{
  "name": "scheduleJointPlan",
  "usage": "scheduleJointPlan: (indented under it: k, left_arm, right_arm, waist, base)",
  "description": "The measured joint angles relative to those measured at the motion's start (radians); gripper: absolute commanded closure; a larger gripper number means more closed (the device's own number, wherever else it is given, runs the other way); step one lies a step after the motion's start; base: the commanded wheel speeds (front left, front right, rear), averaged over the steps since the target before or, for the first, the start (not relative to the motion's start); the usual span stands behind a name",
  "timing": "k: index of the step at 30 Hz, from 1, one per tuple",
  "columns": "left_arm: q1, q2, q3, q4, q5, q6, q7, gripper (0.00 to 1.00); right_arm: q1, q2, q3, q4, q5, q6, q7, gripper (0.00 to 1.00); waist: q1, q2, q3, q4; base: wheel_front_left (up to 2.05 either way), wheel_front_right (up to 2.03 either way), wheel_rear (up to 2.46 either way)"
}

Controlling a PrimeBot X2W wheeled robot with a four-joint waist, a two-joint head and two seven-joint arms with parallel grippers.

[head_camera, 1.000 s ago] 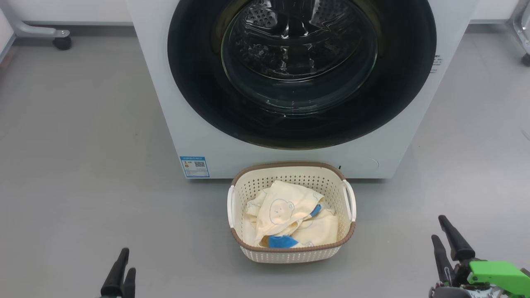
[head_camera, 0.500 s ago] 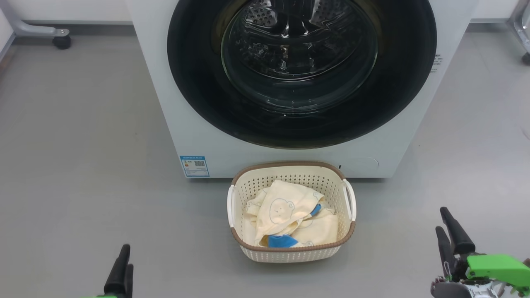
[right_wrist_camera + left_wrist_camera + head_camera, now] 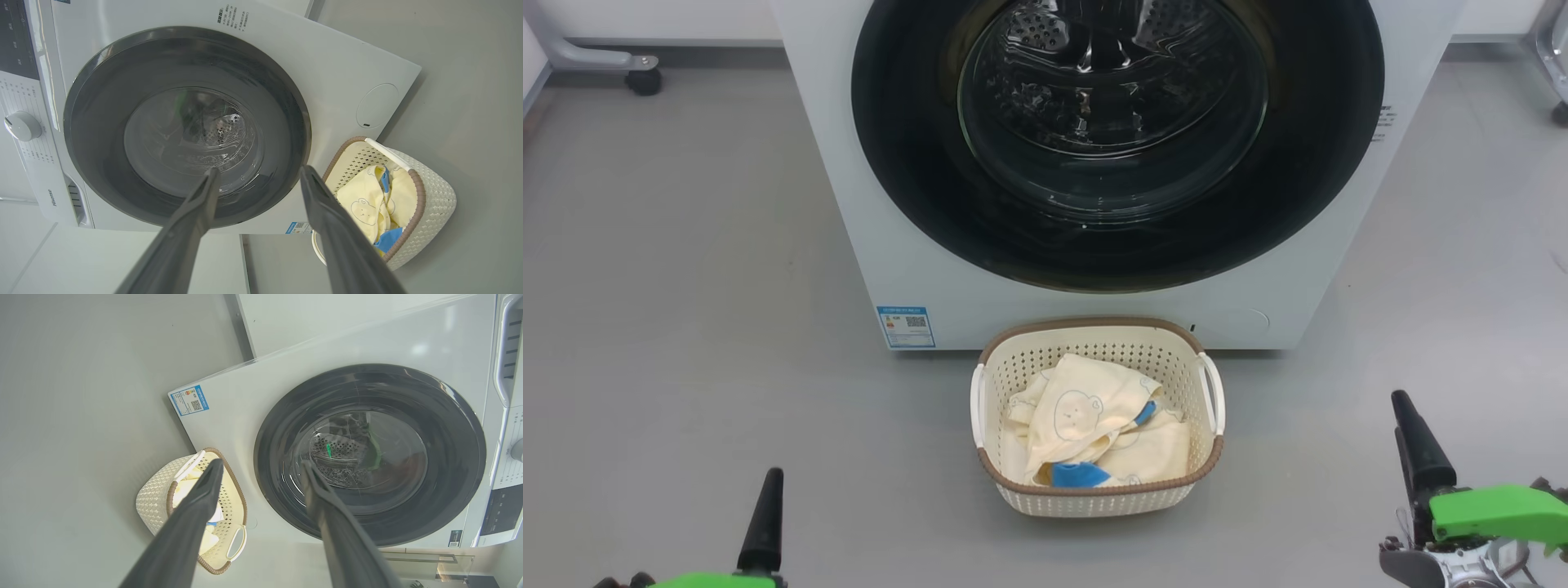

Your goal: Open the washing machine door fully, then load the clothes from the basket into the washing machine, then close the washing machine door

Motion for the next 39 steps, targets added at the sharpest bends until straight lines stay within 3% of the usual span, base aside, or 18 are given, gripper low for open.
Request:
scheduleJointPlan:
  k: [21,39]
  left_arm:
    - [0.000,0.002,-0.017,-0.074,0.346,0.000,-0.060,0.00]
    - [0.006,0.003,-0.028,-0.114,0.591,0.000,-0.111,0.00]
  right_arm:
    - [0.000,-0.042,0.053,-0.092,-0.456,0.000,-0.062,0.00]
    - [0.004,-0.074,0.093,-0.138,-0.723,0.000,-0.112,0.00]
  waist:
    - [0.0000,0.0000,0.003,0.000]
    - [0.0000,0.0000,0.008,0.000]
  base:
    - [0.00,0.00,0.00]
    - [0.00,0.00,0.00]
